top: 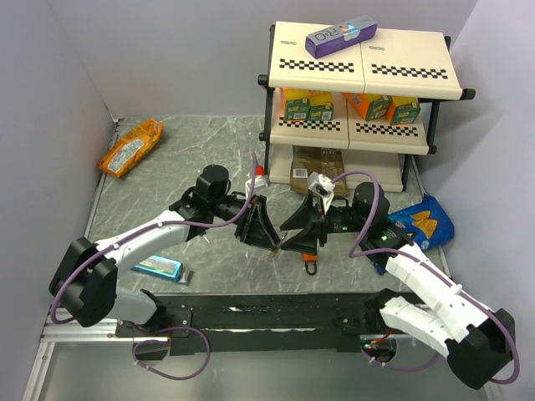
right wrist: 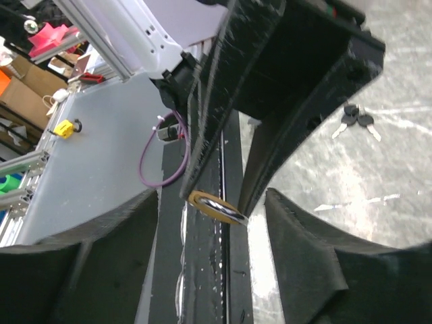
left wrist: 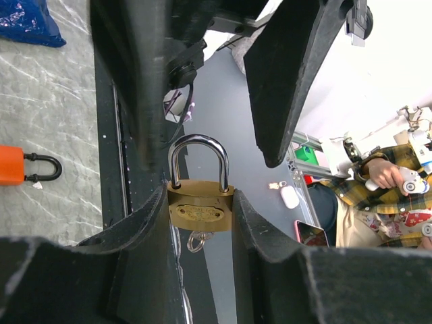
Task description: Unlock with the key
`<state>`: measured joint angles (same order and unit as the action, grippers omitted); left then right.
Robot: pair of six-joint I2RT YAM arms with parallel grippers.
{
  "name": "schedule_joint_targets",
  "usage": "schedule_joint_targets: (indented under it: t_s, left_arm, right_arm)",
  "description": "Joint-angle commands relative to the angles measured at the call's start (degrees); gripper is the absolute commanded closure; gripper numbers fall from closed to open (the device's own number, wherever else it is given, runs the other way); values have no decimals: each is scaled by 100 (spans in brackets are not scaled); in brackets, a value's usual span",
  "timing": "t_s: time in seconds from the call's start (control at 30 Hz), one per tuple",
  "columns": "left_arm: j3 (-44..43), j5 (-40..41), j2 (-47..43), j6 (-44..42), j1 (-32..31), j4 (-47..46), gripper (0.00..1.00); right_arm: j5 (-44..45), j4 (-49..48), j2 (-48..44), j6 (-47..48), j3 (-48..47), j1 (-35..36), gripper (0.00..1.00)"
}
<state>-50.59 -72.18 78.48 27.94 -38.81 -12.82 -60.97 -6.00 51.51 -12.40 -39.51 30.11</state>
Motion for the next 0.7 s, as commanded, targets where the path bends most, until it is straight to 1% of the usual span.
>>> schedule_joint_targets:
  t_s: [0.0, 0.03, 0.1, 0.13, 0.23, 0.33, 0.47, 0.6, 0.67]
  left_arm:
    - [-74, -235, -105, 0, -4, -335, 99]
    - [-74, -209, -105, 1, -4, -327, 99]
    - [-83, -173, -105, -26, -4, -292, 99]
    - [-92, -147, -105, -43, -4, -265, 99]
    - [-74, -164, -113, -17, 5, -317, 99]
    - [-48, -200, -122, 62, -4, -414, 99]
    - [-30, -226, -131, 150, -4, -511, 99]
    - [-48, -165, -140, 80, -4, -450, 99]
    - [-83, -103, -140, -60, -4, -274, 99]
  right_arm:
    - [-231, -692, -9, -227, -22, 57, 35]
    - [-231, -718, 0, -236, -22, 57, 39]
    - [-231, -666, 9, -219, -31, 48, 44]
    - [-214, -561, 26, -193, -57, 48, 48]
    - [-214, -472, 35, -113, -66, 57, 54]
    - [-213, -428, 35, -78, -40, 48, 55]
    - [-240, -376, 70, -69, -31, 57, 52]
    - [-222, -297, 70, -34, -31, 48, 51]
    - [-196, -227, 61, 18, -57, 48, 53]
